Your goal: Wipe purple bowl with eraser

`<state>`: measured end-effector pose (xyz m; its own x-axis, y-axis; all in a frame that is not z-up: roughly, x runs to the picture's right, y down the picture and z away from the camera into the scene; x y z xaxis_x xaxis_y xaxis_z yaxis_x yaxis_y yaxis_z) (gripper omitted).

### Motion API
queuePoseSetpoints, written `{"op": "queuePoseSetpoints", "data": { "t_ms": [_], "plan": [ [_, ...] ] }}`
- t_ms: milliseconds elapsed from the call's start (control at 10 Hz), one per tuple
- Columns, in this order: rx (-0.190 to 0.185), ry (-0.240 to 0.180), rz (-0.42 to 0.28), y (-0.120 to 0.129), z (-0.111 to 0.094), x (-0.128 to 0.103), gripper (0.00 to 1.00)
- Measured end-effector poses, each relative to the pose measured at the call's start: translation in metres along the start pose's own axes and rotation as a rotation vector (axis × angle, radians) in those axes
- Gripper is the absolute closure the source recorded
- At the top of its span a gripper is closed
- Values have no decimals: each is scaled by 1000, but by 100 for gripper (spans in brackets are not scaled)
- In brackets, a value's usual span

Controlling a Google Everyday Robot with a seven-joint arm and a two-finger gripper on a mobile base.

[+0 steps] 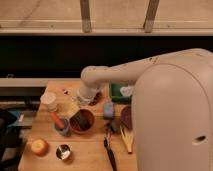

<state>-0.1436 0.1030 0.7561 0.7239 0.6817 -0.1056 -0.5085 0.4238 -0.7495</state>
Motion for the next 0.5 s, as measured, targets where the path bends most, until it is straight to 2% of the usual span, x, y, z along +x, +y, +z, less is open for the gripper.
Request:
{"op": "queuePoseSetpoints", "data": {
  "t_ms": [200,500],
  "plan": [
    [-32,16,-19,9,22,-3,30],
    [-36,49,-23,1,43,0,30]
  ]
}}
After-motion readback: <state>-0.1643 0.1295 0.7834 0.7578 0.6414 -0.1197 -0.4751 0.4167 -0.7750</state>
